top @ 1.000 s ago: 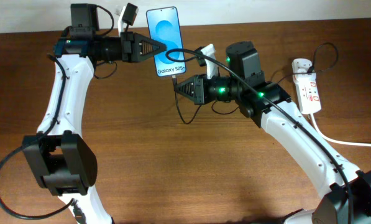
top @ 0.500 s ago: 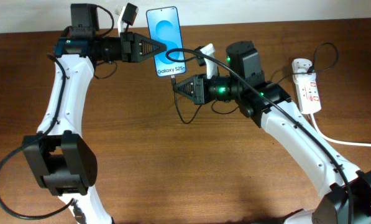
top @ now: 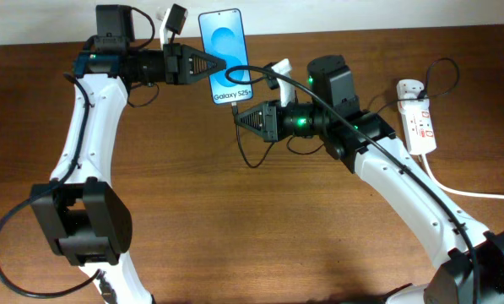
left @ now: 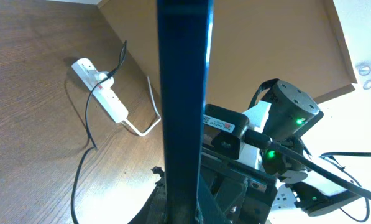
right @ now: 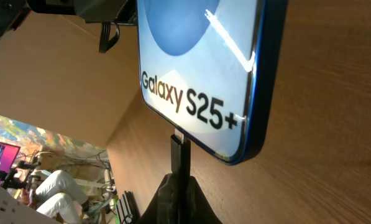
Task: Plug charger to phone and switch on socket
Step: 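Push the USB-C plug up into the phone's bottom port with the right gripper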
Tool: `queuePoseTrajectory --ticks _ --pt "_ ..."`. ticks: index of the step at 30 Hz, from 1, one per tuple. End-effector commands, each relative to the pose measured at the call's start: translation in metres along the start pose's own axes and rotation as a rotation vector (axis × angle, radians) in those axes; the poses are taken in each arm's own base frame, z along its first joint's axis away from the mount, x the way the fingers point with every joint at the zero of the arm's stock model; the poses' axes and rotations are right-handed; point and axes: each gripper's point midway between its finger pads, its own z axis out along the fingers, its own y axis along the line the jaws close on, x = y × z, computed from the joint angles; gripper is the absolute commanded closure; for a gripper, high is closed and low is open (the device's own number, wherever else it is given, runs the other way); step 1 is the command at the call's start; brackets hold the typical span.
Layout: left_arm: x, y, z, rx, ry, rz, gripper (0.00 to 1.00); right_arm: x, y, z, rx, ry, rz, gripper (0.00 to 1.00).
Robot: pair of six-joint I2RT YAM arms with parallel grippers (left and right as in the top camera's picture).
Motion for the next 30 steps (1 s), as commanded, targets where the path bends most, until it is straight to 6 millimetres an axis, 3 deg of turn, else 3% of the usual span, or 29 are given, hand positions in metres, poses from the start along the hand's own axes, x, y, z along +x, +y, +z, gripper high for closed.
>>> queuePoseTrajectory --ticks 1,12,17,23,24,25,27,29,30 --pt "-0.003 -0.015 -0.002 0.038 -0.001 0.054 1.0 -0.013 0.017 -0.008 -0.031 -0.031 -0.051 0.96" --pt "-0.002 -0.016 -0.002 0.046 0.0 0.043 1.0 -0.023 0.018 -0.009 -0.028 -0.07 -0.061 0.96" --pt "-0.002 -0.016 -0.002 0.045 0.0 0.043 1.0 -0.031 0.007 -0.024 -0.034 -0.089 -0.043 0.96" --pt "-0.002 -0.016 -0.002 0.045 0.0 0.043 1.0 -0.034 0.006 -0.027 -0.036 -0.097 -0.046 0.9" --pt "-0.002 -0.016 -0.002 0.045 0.0 0.043 1.0 -0.035 0.006 -0.027 -0.036 -0.099 -0.048 0.85" --pt "-0.002 -0.014 -0.002 0.037 -0.001 0.043 1.0 -0.034 0.006 -0.027 -0.037 -0.098 -0.047 0.71" --pt "-0.003 -0.007 -0.002 -0.009 -0.005 0.042 1.0 -0.032 0.005 -0.027 -0.034 -0.091 -0.037 0.63" --pt "-0.003 0.023 -0.005 -0.18 -0.015 0.013 1.0 -0.024 0.0 -0.027 -0.018 -0.06 0.005 0.4" --pt "0.001 0.048 -0.012 -0.33 -0.015 -0.03 1.0 -0.02 -0.002 -0.027 -0.01 -0.045 0.026 0.3"
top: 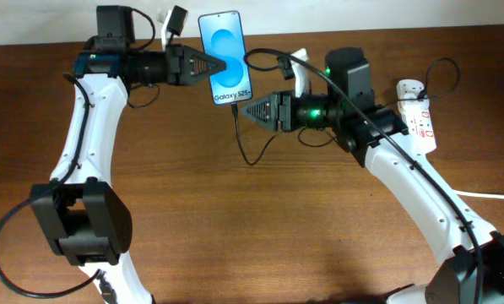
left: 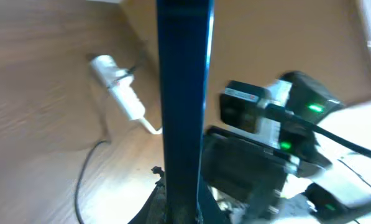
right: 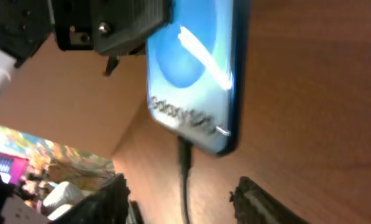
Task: Plug charger to phone and switch on socket
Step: 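Push the USB-C plug up into the phone's bottom port with the right gripper, then lower the plugged phone flat onto the table with both grippers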
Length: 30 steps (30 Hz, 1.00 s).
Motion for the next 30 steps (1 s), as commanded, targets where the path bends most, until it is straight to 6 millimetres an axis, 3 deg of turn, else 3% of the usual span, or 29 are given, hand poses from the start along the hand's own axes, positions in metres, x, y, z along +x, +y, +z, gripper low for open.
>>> queuePoseTrajectory --ticks 1,3,6,10,13,16,21,26,30 --pt "0.009 0.065 -0.019 -0.435 -0.001 -0.07 1.0 0.002 0.003 -0.008 0.016 0.015 0.02 0.22" --pt "0.029 0.096 -0.034 -0.632 0.044 -0.158 1.0 0.011 -0.008 -0.014 0.051 0.044 0.081 0.1" --pt "0.057 0.116 -0.034 -0.702 0.114 -0.292 1.0 0.026 -0.023 -0.023 0.097 0.09 0.167 0.01" --pt "0.105 0.137 -0.005 -0.667 0.265 -0.454 1.0 0.044 -0.035 -0.034 0.139 0.146 0.215 0.02" --pt "0.129 0.137 0.027 -0.578 0.349 -0.525 1.0 0.05 -0.037 -0.036 0.145 0.169 0.208 0.02" --pt "0.146 0.138 0.053 -0.564 0.418 -0.52 1.0 0.058 -0.056 -0.041 0.264 0.177 0.233 0.02" --pt "0.15 0.167 0.07 -0.575 0.392 -0.568 1.0 0.078 -0.087 -0.057 0.477 0.219 0.291 0.02" --pt "0.144 0.182 0.068 -0.548 0.352 -0.571 1.0 0.081 -0.089 -0.059 0.493 0.229 0.3 0.02" --pt "0.158 0.188 0.064 -0.598 0.391 -0.603 1.0 0.081 -0.089 -0.059 0.493 0.228 0.299 0.02"
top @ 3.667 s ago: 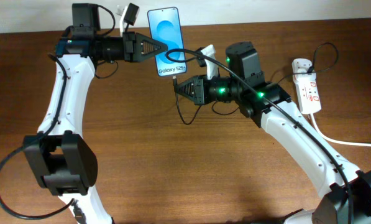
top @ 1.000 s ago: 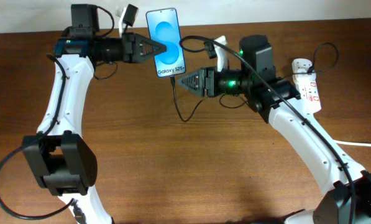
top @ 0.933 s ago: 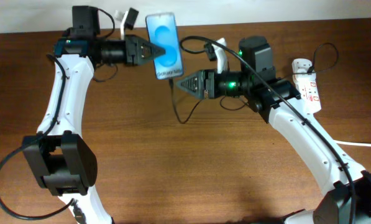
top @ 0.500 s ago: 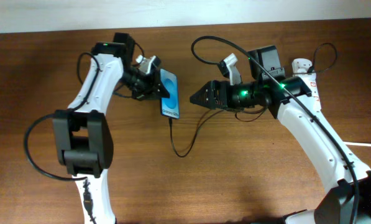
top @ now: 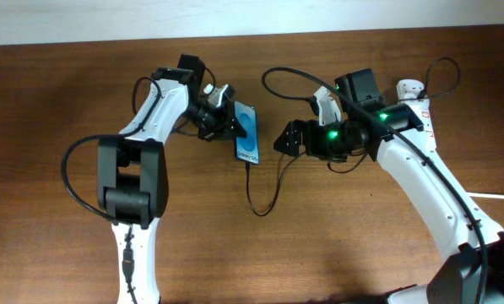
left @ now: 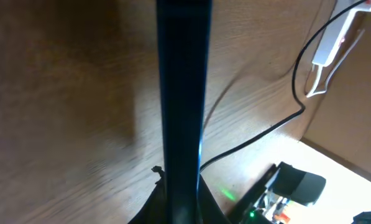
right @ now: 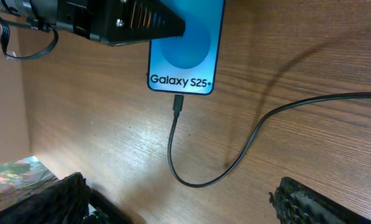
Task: Plug charger to phone and switch on socket
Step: 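Lower the plugged phone flat onto the table with both grippers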
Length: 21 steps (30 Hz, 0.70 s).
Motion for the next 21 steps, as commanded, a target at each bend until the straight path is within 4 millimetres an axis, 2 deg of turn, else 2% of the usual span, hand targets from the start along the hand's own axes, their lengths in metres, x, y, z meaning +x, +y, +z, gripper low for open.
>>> queuePoseTrajectory --ticks 1,8,13,21 --pt "0.004 0.004 0.006 -0.027 0.019 -0.011 1.0 -0.004 0.002 -0.008 0.006 -0.027 -0.024 0.02" --pt "0.009 0.001 0.012 -0.03 0.037 -0.006 0.92 -0.004 0.002 -0.008 0.006 -0.026 -0.023 0.02" --pt "0.008 0.003 0.012 -0.041 0.035 -0.005 0.82 -0.003 0.002 -0.008 0.007 -0.024 -0.021 0.02" --pt "0.011 0.01 0.021 -0.14 0.038 0.021 0.8 -0.002 0.002 -0.008 0.008 -0.019 -0.018 0.02"
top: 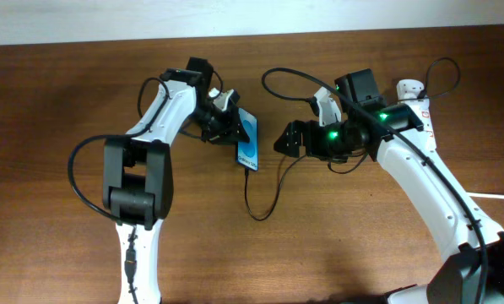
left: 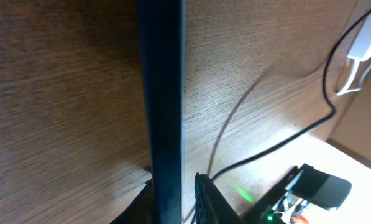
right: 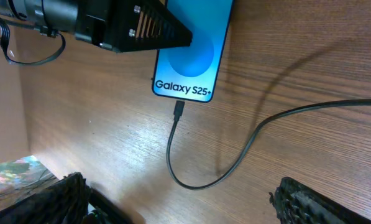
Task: Plug charger to phone and switch on socket
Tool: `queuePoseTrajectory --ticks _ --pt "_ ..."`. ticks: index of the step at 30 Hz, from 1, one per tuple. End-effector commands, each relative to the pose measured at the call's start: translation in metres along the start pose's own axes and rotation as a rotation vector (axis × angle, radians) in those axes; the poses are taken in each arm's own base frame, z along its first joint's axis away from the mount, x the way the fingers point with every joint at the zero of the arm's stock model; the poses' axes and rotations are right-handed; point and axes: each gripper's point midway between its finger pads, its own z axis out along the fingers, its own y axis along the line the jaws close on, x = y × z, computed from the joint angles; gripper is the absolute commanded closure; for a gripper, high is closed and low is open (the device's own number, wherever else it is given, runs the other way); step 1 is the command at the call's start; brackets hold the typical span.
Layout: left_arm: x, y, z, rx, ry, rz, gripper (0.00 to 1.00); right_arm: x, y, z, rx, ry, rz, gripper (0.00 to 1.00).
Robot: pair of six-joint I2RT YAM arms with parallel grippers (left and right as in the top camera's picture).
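The blue phone (top: 248, 145), screen reading "Galaxy S25+" (right: 194, 62), lies tilted on the table at centre. Its edge (left: 163, 93) stands between the fingers of my left gripper (top: 237, 135), which is open: a bright gap separates the phone from one finger (left: 205, 194). The black charger cable (right: 235, 162) is plugged into the phone's bottom port (right: 179, 111) and loops over the wood toward the white socket strip (top: 416, 122). My right gripper (top: 279, 143) hovers right of the phone, open and holding nothing.
The socket strip (left: 365, 37) sits at the table's far right with its white lead running off the right edge. The cable's loop (top: 260, 211) lies in front of the phone. The right arm spans the right half of the table.
The left gripper's fingers have parted from the phone, leaving a gap on one side. The phone has shifted slightly and turned a little. The right gripper has barely moved.
First the left gripper held the phone up at the back while the right gripper was shut on the plug at its port. Then the right gripper was open and drawn back, cable hanging from the phone. Later the phone was down at the table centre, and now the left gripper is open.
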Motion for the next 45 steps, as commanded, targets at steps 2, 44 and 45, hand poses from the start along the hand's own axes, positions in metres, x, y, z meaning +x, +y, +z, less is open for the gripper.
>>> queuePoseTrajectory --ticks 2,44,45 --pt "0.002 0.01 0.009 -0.081 0.009 0.011 0.73 -0.003 0.003 -0.008 0.004 -0.022 -0.018 0.02" --pt "-0.036 -0.03 -0.217 -0.485 -0.626 0.16 0.01 -0.101 -0.382 -0.194 0.78 -0.368 0.649 0.02" --pt "-0.036 -0.03 -0.217 -0.485 -0.626 0.16 0.01 -0.102 -0.385 -0.191 0.778 -0.369 0.649 0.02"
